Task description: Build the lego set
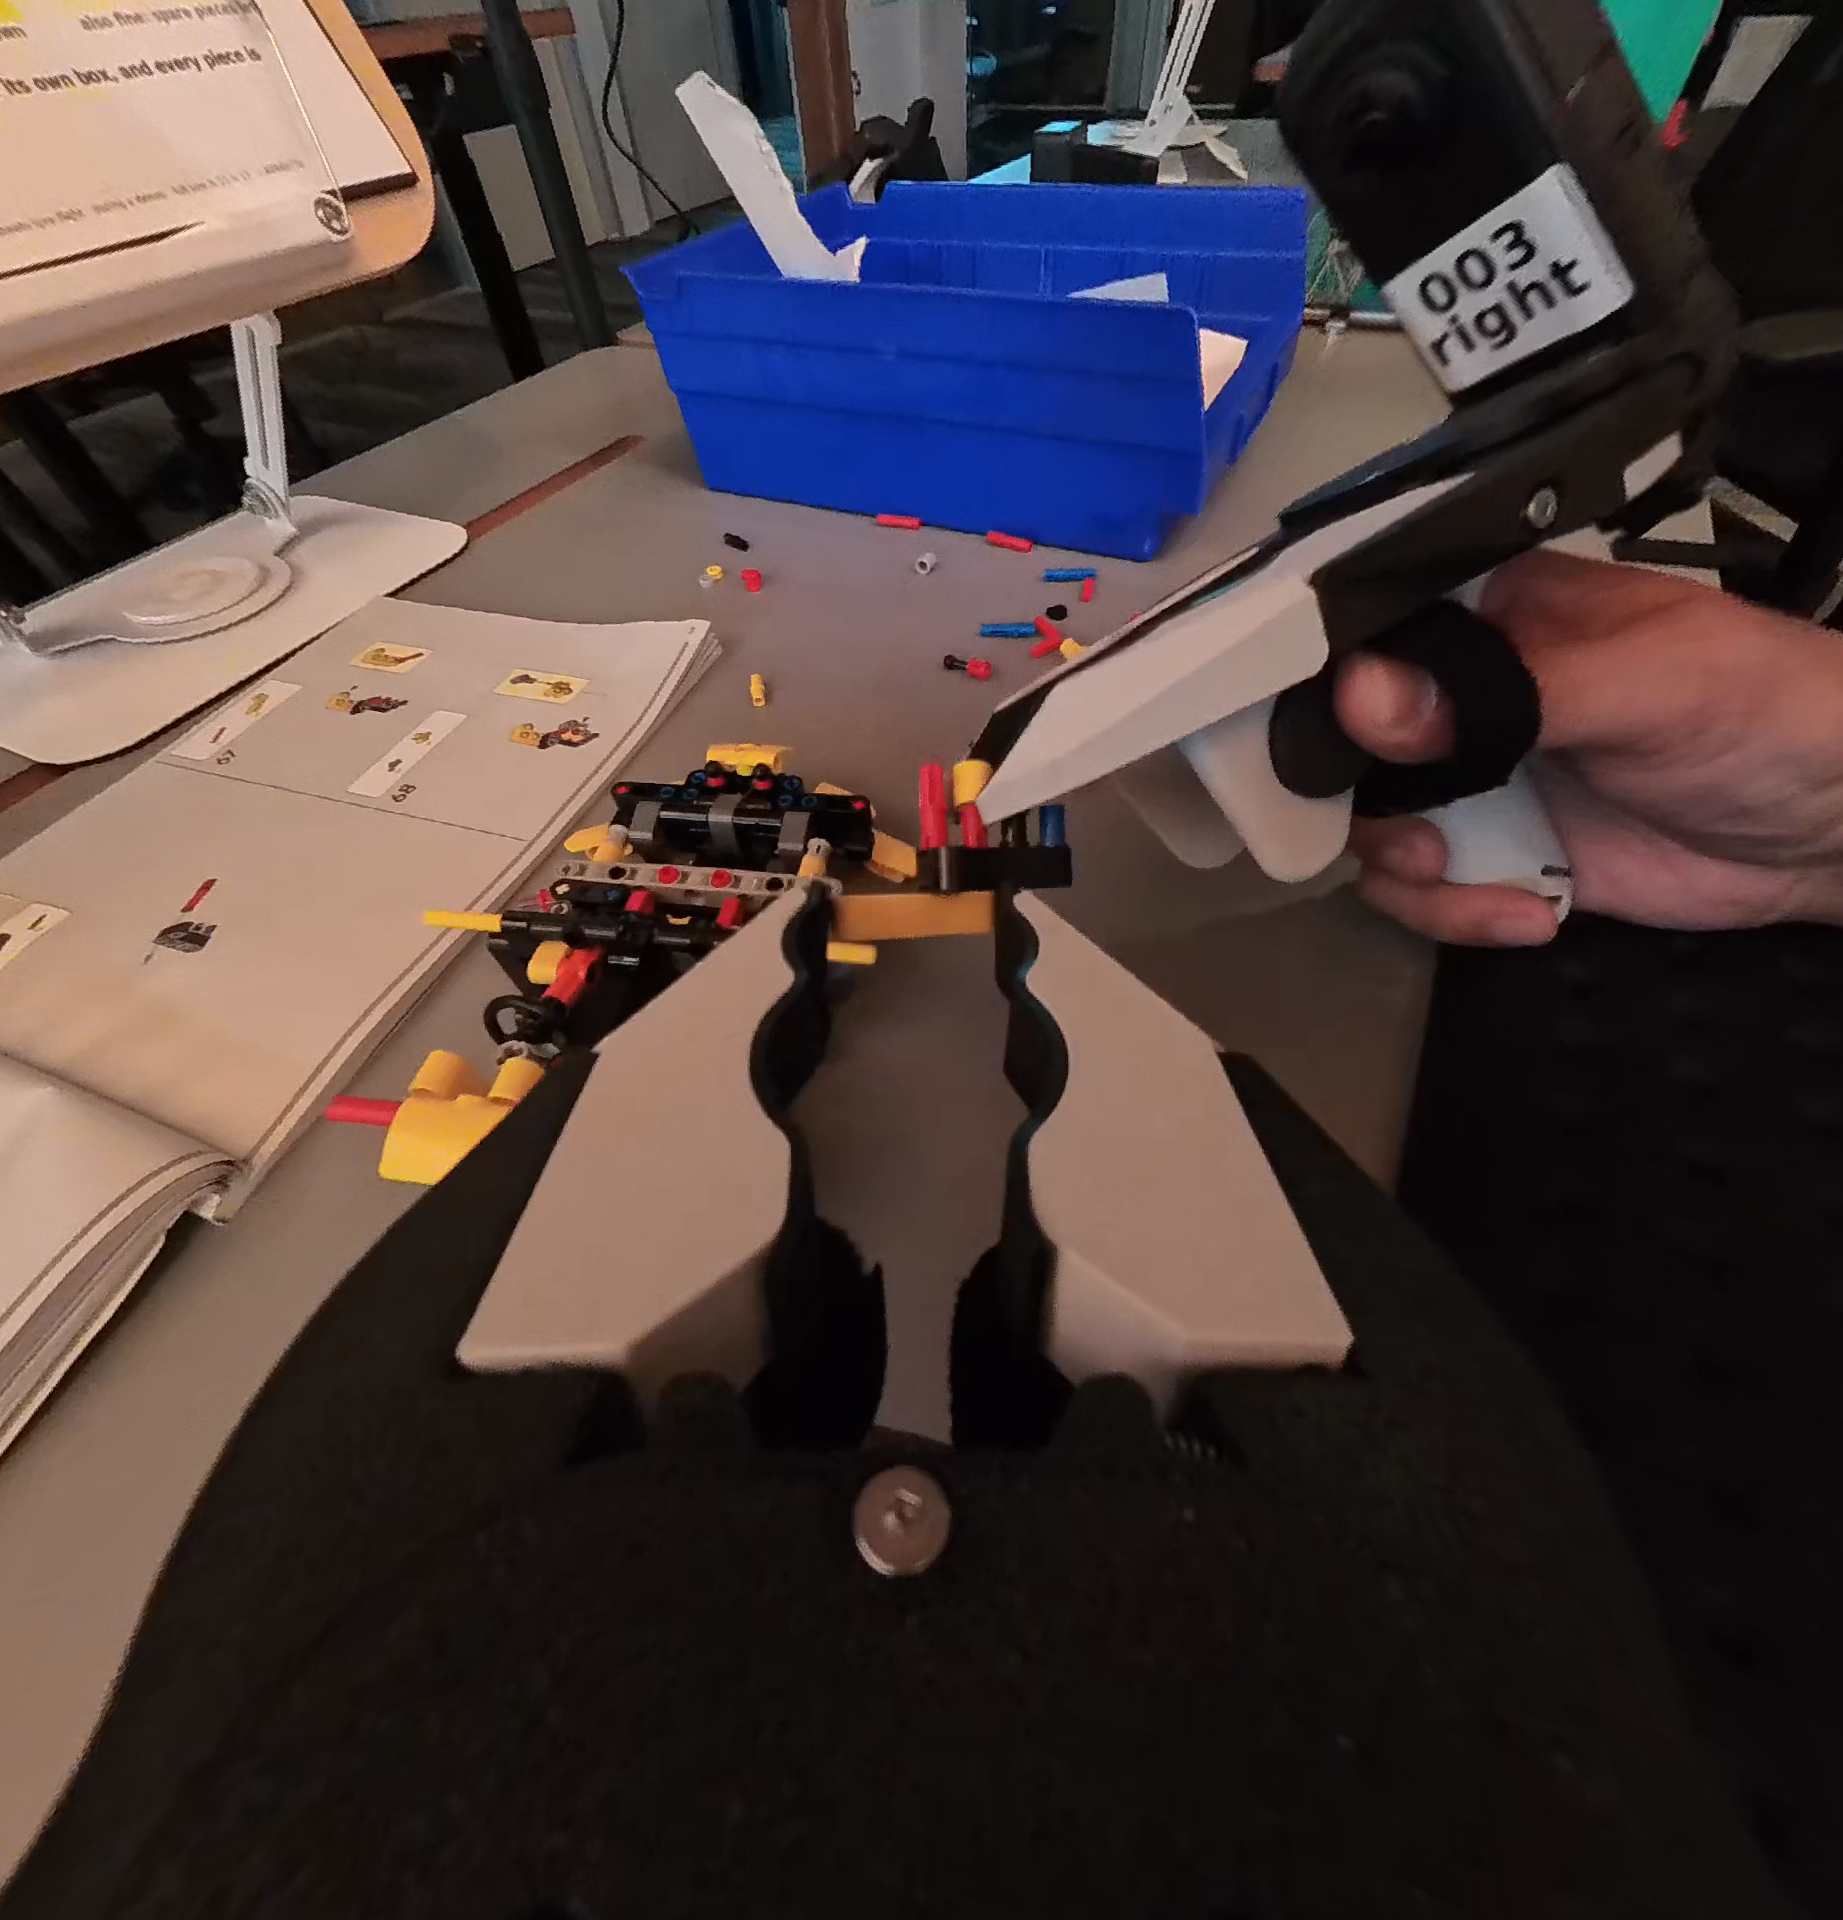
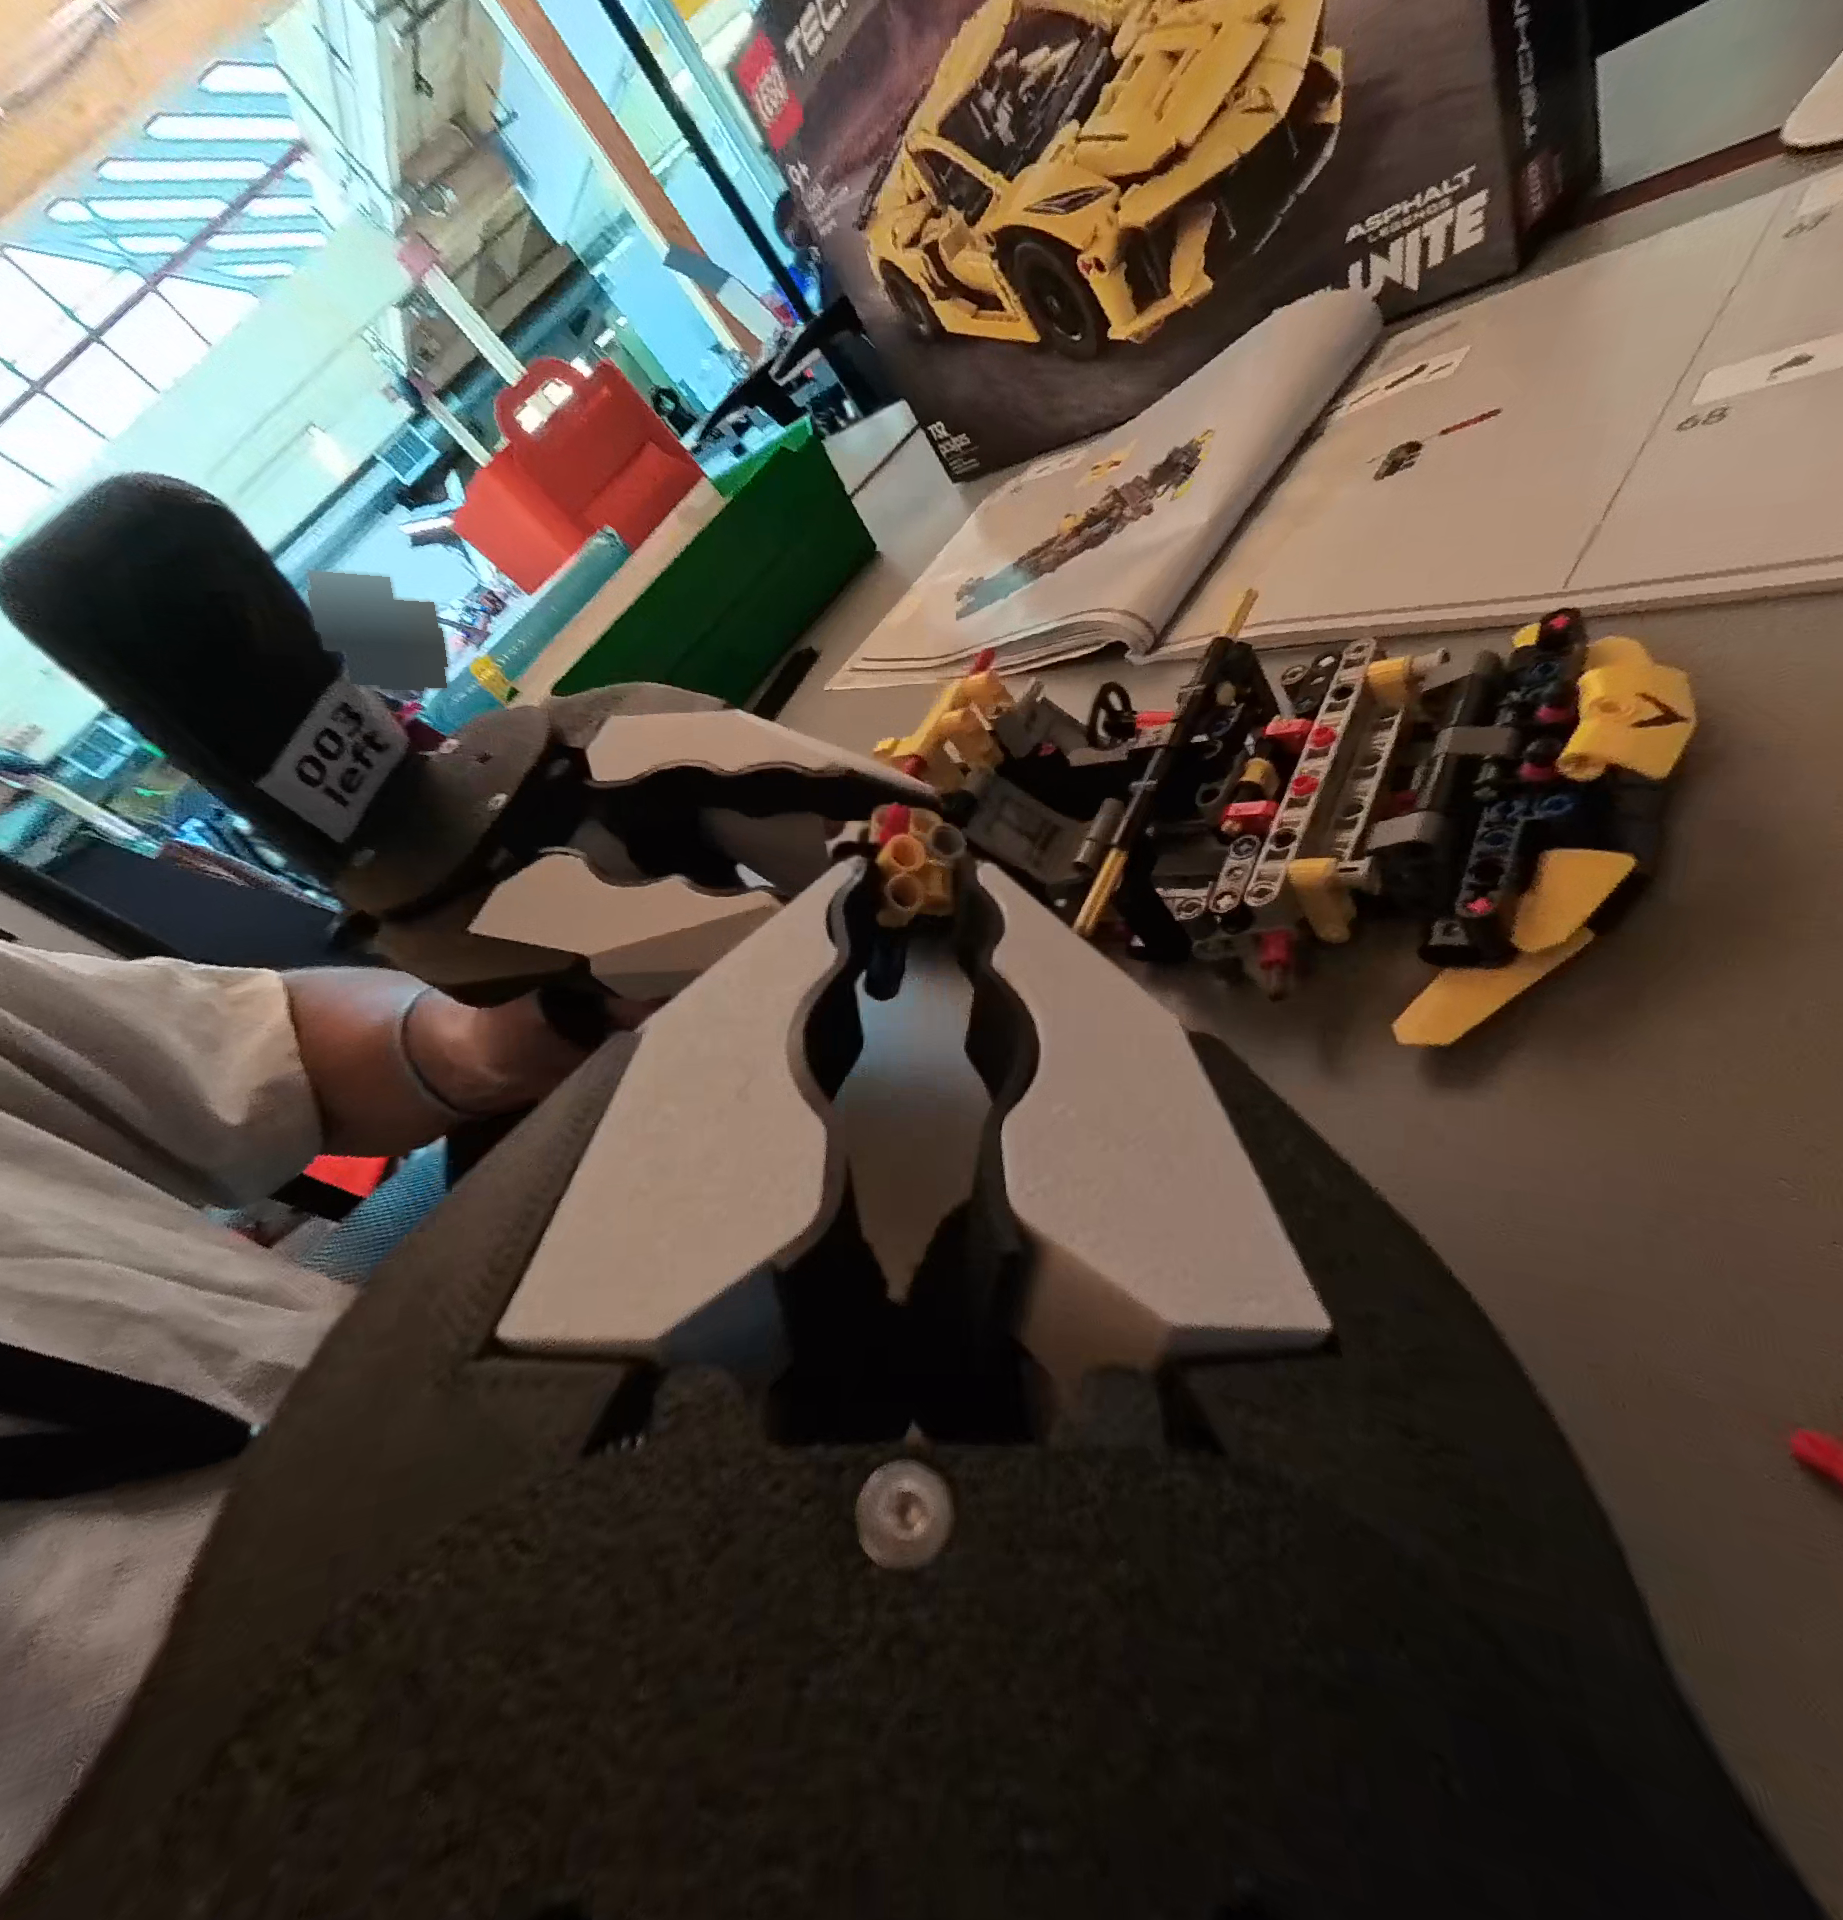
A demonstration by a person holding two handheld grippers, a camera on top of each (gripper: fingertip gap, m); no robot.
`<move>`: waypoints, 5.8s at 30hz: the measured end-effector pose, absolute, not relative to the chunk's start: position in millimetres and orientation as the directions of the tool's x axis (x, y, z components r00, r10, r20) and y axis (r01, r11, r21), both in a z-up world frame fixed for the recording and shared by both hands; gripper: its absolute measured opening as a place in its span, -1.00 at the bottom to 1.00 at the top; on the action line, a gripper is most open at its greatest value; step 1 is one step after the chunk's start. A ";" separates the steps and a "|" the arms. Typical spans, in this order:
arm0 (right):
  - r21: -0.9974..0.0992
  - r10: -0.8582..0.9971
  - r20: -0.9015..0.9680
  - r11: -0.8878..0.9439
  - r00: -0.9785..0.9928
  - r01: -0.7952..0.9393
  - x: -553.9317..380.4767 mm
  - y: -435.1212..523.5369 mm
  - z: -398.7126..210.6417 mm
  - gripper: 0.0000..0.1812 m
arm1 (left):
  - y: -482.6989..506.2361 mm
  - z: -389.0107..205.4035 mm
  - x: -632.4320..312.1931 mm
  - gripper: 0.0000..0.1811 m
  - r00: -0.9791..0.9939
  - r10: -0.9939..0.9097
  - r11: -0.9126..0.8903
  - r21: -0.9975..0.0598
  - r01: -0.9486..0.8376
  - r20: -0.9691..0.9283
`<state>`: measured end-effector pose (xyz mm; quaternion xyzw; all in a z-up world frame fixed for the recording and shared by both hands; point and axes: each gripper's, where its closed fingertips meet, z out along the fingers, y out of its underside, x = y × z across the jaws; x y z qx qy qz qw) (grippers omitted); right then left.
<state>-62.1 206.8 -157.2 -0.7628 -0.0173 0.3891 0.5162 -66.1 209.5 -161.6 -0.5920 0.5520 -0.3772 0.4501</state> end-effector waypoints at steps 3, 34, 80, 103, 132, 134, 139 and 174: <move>-0.841 0.416 -0.492 -0.454 0.764 -0.295 -61.8 207.1 -161.2 -0.85 | 210.0 -164.3 -66.3 -0.66 0.105 -0.993 0.020 -0.944 -0.329 -0.058; -0.867 0.474 0.330 -0.191 0.817 0.461 -64.2 191.6 -157.4 -0.54 | 201.0 -170.8 -67.9 -0.64 -0.043 -0.899 -0.398 -0.853 -0.337 0.436; -0.749 0.696 0.218 -0.330 0.684 0.575 -73.6 157.5 -191.6 -0.38 | 149.0 -187.1 -90.5 -0.91 -0.393 -0.823 0.530 -0.805 -0.269 -0.411; -0.580 0.711 0.457 -0.217 0.535 0.785 -82.5 156.4 -211.6 -0.65 | 139.4 -209.4 -91.7 -0.91 -0.464 -0.745 0.637 -0.719 -0.278 -0.480; -0.588 0.723 0.431 -0.228 0.539 0.776 -88.2 156.1 -222.2 -0.73 | 140.6 -216.7 -96.2 -0.92 -0.490 -0.791 0.571 -0.732 -0.371 -0.368; -0.628 0.703 0.415 -0.238 0.578 0.741 -87.8 160.2 -218.0 -0.72 | 144.1 -212.8 -95.1 -0.91 -0.473 -0.799 0.562 -0.742 -0.365 -0.372; -0.626 0.679 0.465 -0.201 0.568 0.753 -87.4 163.4 -217.4 -0.72 | 146.1 -212.6 -94.9 -0.92 -0.466 -0.814 0.535 -0.759 -0.371 -0.346; -0.757 0.711 -0.612 -0.653 0.347 0.002 -94.5 132.7 -161.7 -0.93 | 137.6 -170.3 -95.5 -0.89 -0.384 -0.739 0.626 -0.774 -0.090 -0.553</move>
